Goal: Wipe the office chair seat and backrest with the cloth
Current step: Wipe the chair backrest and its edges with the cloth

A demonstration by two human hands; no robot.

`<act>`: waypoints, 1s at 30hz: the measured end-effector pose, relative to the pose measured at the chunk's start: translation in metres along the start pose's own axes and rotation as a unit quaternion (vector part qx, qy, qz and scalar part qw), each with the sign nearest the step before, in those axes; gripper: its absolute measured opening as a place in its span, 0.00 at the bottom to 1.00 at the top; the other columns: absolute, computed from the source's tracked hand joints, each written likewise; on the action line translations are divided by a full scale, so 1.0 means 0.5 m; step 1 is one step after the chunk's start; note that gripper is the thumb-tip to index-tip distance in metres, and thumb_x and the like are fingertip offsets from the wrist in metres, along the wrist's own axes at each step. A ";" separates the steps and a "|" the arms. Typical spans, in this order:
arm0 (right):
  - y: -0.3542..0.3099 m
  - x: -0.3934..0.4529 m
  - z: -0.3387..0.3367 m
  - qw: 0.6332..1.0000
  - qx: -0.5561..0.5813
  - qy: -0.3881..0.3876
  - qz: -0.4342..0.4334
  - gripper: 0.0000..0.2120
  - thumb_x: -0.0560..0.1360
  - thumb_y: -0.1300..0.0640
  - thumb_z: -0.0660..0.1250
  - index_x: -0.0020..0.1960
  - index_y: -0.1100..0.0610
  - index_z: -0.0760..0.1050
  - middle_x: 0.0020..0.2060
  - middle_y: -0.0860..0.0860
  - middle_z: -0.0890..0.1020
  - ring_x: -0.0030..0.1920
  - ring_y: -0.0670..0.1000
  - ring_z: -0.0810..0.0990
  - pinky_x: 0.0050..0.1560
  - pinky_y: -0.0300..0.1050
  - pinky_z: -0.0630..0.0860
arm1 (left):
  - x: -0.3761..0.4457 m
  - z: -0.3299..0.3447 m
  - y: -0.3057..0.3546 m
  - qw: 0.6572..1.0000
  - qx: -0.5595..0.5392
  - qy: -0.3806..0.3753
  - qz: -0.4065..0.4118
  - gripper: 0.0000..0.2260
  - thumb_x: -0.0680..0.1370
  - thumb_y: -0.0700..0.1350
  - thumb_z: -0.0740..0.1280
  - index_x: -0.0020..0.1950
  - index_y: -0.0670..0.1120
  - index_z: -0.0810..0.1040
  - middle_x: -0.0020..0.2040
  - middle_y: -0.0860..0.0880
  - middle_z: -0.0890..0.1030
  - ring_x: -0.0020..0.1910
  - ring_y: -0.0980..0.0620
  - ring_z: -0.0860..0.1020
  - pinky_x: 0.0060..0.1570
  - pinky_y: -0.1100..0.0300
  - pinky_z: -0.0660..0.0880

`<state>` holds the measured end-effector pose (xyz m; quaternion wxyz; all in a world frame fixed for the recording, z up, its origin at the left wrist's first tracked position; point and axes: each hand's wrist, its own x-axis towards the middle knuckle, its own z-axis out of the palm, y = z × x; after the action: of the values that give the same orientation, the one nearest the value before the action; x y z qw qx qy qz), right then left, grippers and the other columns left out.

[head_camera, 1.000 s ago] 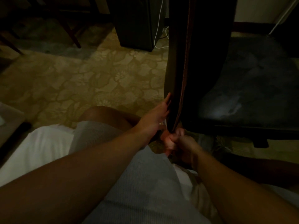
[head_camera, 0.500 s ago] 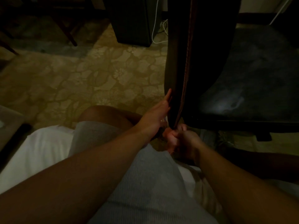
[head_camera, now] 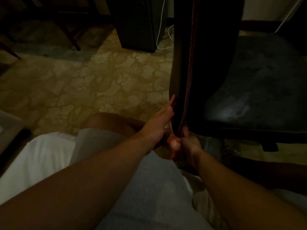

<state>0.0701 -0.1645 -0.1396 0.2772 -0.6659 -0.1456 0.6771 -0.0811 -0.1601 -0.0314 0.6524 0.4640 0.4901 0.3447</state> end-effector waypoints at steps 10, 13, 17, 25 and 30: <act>-0.008 -0.045 0.002 0.997 0.076 -0.030 0.011 0.18 0.85 0.60 0.60 0.74 0.58 0.74 0.66 0.67 0.80 0.60 0.69 0.82 0.65 0.68 0.79 | 0.004 0.037 0.035 0.999 -0.007 0.032 -0.035 0.27 0.81 0.63 0.59 0.81 0.66 0.63 0.80 0.59 0.69 0.80 0.55 0.65 0.76 0.38 0.65; -0.049 -0.060 -0.011 0.998 0.037 -0.059 -0.005 0.14 0.86 0.54 0.59 0.65 0.62 0.76 0.55 0.68 0.84 0.45 0.66 0.83 0.48 0.63 0.82 | 0.005 0.035 0.035 0.999 -0.009 0.029 -0.027 0.23 0.82 0.60 0.59 0.78 0.70 0.64 0.80 0.61 0.69 0.80 0.56 0.65 0.77 0.36 0.62; -0.059 -0.080 -0.020 0.999 -0.002 -0.016 -0.029 0.08 0.76 0.57 0.76 0.54 0.54 0.82 0.46 0.60 0.88 0.45 0.64 0.87 0.47 0.67 0.85 | 0.006 0.041 0.039 0.999 -0.017 0.038 -0.020 0.27 0.79 0.65 0.61 0.79 0.69 0.65 0.81 0.59 0.68 0.80 0.55 0.65 0.78 0.37 0.60; -0.068 -0.122 -0.012 0.998 -0.058 -0.018 -0.009 0.17 0.71 0.53 0.79 0.56 0.57 0.80 0.46 0.64 0.87 0.44 0.66 0.87 0.51 0.72 0.83 | -0.004 0.042 0.051 0.999 0.006 0.046 -0.025 0.22 0.82 0.60 0.61 0.77 0.66 0.65 0.82 0.53 0.66 0.81 0.54 0.63 0.79 0.50 0.58; -0.090 -0.140 -0.041 0.993 -0.060 0.007 -0.099 0.02 0.79 0.60 0.70 0.50 0.58 0.81 0.40 0.59 0.86 0.40 0.58 0.86 0.44 0.53 0.84 | 0.003 0.045 0.057 0.999 0.001 0.041 -0.030 0.22 0.89 0.50 0.53 0.84 0.57 0.60 0.79 0.55 0.69 0.75 0.58 0.68 0.74 0.55 0.65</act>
<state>0.0957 -0.1715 -0.0581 0.3030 -0.6685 -0.2491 0.6318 -0.0593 -0.1554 -0.0031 0.6414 0.4352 0.5304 0.3433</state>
